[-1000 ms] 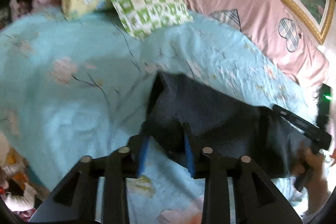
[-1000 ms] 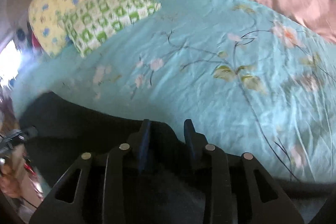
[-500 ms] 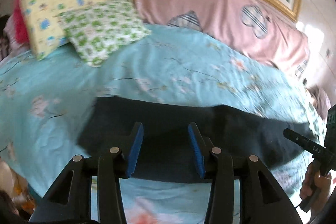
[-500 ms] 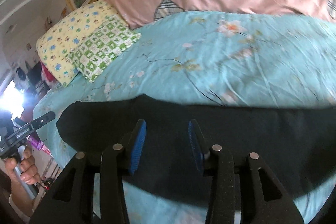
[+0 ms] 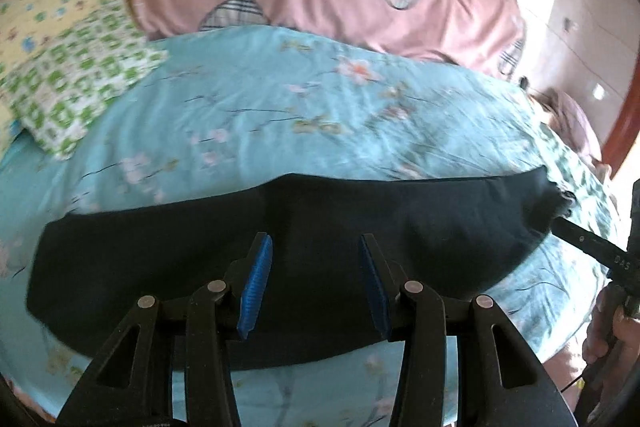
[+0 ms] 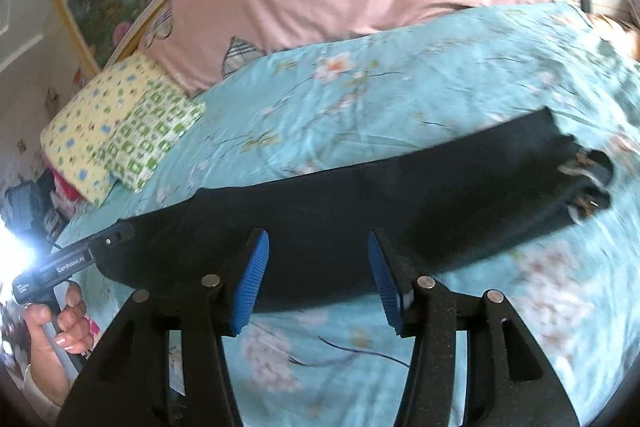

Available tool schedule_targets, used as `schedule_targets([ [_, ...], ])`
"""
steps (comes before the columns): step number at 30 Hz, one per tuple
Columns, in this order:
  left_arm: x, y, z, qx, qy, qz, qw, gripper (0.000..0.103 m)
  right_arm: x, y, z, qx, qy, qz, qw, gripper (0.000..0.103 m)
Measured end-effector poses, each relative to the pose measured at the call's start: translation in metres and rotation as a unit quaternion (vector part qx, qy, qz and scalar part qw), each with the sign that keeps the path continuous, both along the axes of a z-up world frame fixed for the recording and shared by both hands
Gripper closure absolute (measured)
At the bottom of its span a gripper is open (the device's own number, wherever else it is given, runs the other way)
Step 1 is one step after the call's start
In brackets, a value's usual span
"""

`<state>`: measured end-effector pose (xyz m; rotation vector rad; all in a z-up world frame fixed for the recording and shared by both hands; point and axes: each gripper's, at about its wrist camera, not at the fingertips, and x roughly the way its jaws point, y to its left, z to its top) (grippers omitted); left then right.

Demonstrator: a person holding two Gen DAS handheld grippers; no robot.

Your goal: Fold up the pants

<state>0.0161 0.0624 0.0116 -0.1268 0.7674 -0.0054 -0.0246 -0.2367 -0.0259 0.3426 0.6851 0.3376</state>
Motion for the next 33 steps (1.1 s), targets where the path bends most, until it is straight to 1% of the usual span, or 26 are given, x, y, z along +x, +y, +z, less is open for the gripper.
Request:
schedule_targets([
  [3,0.011,-0.015,0.002,-0.007,0.001,-0.024,0.9997,0.057,-0.007,-0.017,-0.001,0.008,0.002,-0.019,1.0,0.05],
  [7,0.024,-0.036,0.005,-0.005,0.001,-0.053,0.9986,0.056,-0.014,-0.037,-0.004,0.015,0.004,-0.044,0.999,0.05],
  [12,0.042,-0.058,0.007,-0.017,0.012,-0.094,0.9953,0.053,-0.019,-0.06,-0.007,0.029,0.009,-0.072,0.997,0.05],
  [16,0.056,-0.08,0.009,-0.007,0.017,-0.122,0.9924,0.053,-0.02,-0.074,-0.008,0.038,0.011,-0.091,0.995,0.05],
  [18,0.063,-0.09,0.01,-0.006,0.02,-0.136,0.9905,0.051,-0.021,-0.081,-0.009,0.044,0.013,-0.1,0.994,0.05],
  [26,0.094,-0.127,0.013,-0.001,0.033,-0.194,0.9805,0.05,-0.018,-0.104,-0.016,0.071,0.031,-0.131,0.988,0.049],
  [33,0.127,-0.165,0.013,-0.001,0.052,-0.245,0.9681,0.049,-0.013,-0.119,-0.019,0.088,0.043,-0.146,0.984,0.049],
])
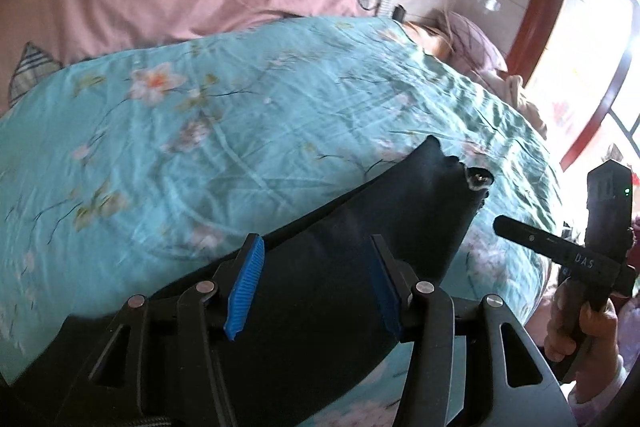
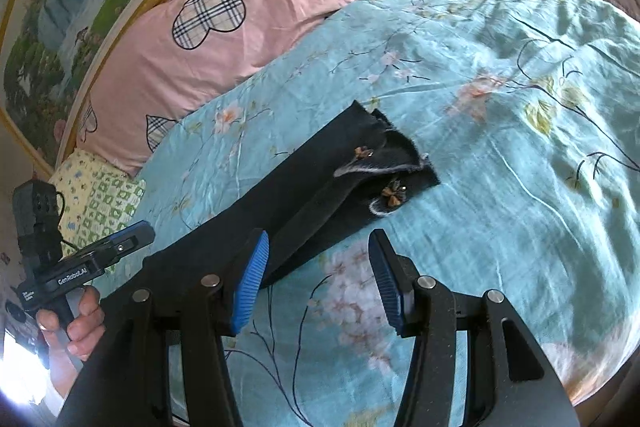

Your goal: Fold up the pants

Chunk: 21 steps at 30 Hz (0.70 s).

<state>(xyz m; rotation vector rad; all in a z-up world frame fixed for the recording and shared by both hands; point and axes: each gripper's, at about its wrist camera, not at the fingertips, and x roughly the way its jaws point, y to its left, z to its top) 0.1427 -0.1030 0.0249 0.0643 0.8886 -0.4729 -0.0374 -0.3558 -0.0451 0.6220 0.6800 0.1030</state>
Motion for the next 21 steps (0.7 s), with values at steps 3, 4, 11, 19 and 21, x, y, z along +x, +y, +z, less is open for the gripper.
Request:
schedule_targets([
  [3,0.011,-0.013,-0.001,-0.001,0.007,-0.017,0.9998,0.049,0.002,-0.005,-0.002,0.006,0.005,-0.007,1.0,0.049],
  [4,0.016,-0.017,-0.002,-0.003,0.012,-0.023,0.9996,0.049,0.002,-0.007,-0.003,0.008,0.006,-0.009,1.0,0.049],
  [11,0.045,-0.049,-0.012,-0.007,0.047,-0.061,0.997,0.047,0.007,-0.021,-0.011,0.036,0.019,-0.019,0.999,0.049],
  [19,0.074,-0.085,-0.029,-0.001,0.082,-0.099,0.9918,0.047,0.017,-0.036,-0.021,0.088,0.03,-0.027,0.995,0.049],
  [21,0.081,-0.094,-0.033,0.0,0.093,-0.11,0.9896,0.047,0.02,-0.04,-0.024,0.103,0.031,-0.029,0.994,0.049],
])
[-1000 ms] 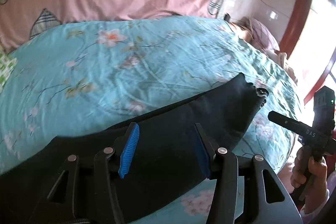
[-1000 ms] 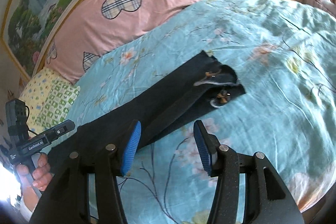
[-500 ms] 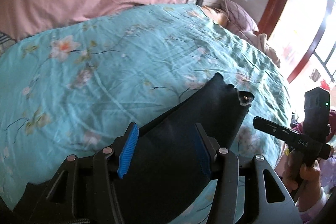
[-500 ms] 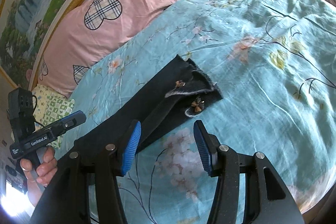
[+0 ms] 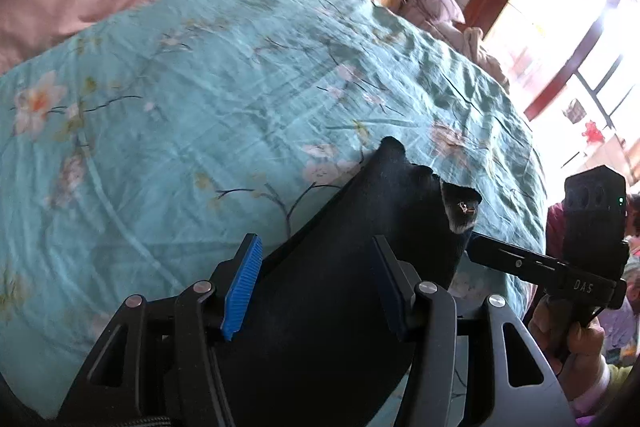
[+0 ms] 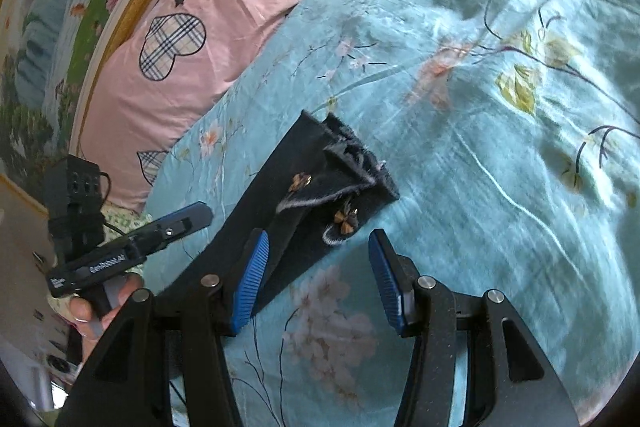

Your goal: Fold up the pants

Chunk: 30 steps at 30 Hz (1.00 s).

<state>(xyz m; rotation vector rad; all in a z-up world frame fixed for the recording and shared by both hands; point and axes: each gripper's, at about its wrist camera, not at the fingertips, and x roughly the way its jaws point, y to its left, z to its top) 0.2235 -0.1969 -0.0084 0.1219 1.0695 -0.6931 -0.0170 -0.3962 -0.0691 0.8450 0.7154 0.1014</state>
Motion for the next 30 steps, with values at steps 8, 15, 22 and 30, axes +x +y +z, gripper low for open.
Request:
schedule_targets([
  [8,0.023,-0.037,-0.023,0.024,0.024,-0.038,0.9987,0.047,0.009,-0.008,-0.006,0.032,-0.01,-0.004,0.999,0.051],
  [15,0.041,-0.065,-0.038,0.016,0.055,-0.07,0.9959,0.049,0.011,-0.014,-0.018,0.048,-0.017,-0.013,0.999,0.088],
  [22,0.047,-0.101,-0.039,-0.006,0.087,-0.128,0.9879,0.088,0.002,-0.022,-0.016,0.059,-0.04,-0.027,0.997,0.09],
  [30,0.036,-0.084,-0.01,-0.041,0.049,-0.115,0.9913,0.093,0.0,-0.021,-0.01,0.072,-0.06,-0.014,0.996,0.09],
])
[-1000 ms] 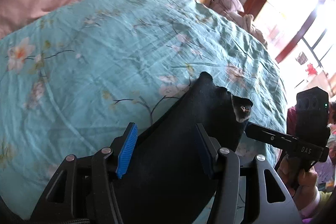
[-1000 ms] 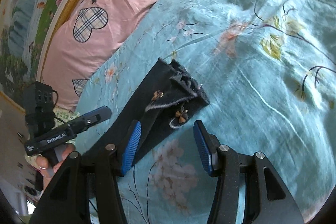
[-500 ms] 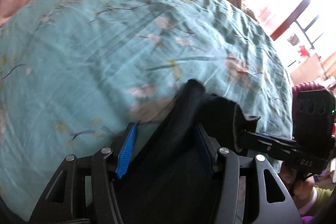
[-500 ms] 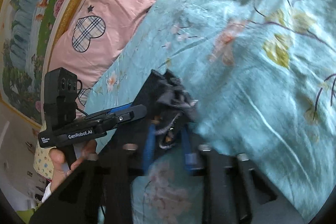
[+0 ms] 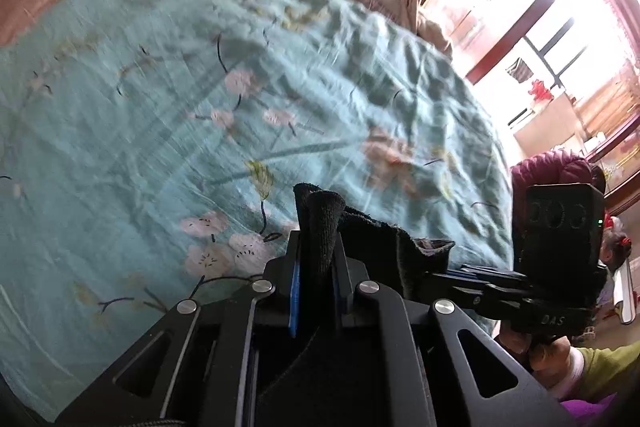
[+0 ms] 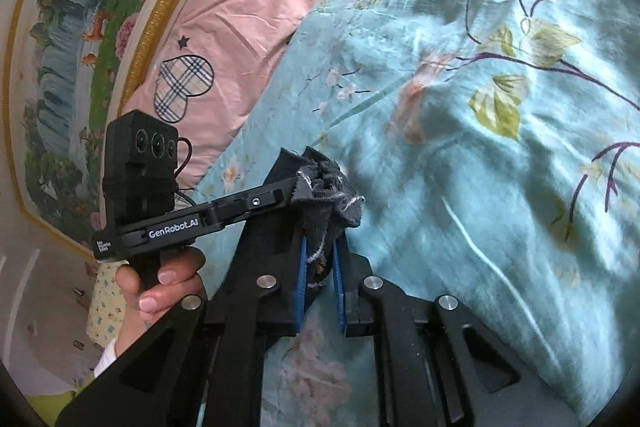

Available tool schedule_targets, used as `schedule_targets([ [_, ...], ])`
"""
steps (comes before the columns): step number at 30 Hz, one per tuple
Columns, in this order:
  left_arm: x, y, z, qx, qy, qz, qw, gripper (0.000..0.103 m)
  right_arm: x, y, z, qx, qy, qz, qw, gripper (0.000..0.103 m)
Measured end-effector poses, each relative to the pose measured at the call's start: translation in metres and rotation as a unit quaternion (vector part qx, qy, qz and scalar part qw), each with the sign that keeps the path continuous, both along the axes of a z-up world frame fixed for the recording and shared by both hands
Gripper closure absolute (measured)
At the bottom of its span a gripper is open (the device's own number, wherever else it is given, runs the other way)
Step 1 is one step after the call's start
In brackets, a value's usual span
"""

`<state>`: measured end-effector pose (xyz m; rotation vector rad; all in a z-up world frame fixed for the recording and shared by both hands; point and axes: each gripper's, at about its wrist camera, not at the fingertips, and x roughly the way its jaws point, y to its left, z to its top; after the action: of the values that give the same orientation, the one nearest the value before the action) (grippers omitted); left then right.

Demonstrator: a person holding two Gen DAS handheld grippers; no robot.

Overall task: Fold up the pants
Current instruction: 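Lift the cuffs with the right gripper and fold them toward the left gripper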

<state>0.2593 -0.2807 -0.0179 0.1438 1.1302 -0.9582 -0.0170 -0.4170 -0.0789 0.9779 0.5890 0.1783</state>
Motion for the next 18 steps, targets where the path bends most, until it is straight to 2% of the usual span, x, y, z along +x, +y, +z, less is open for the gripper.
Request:
schedule_targets([
  [7,-0.018,0.039,0.037,-0.05,-0.025,0.021,0.9982,0.093,-0.001,0.013,0.026,0.027,-0.063,0.042,0.997,0.09],
  [12,-0.037,0.079,0.059,-0.081,-0.043,0.046,0.9947,0.093,0.002,0.032,0.037,0.078,-0.108,0.095,0.987,0.09],
  [18,-0.063,0.131,0.07,-0.102,-0.058,0.082,0.9897,0.093,0.01,0.075,0.051,0.087,-0.127,0.158,0.975,0.09],
])
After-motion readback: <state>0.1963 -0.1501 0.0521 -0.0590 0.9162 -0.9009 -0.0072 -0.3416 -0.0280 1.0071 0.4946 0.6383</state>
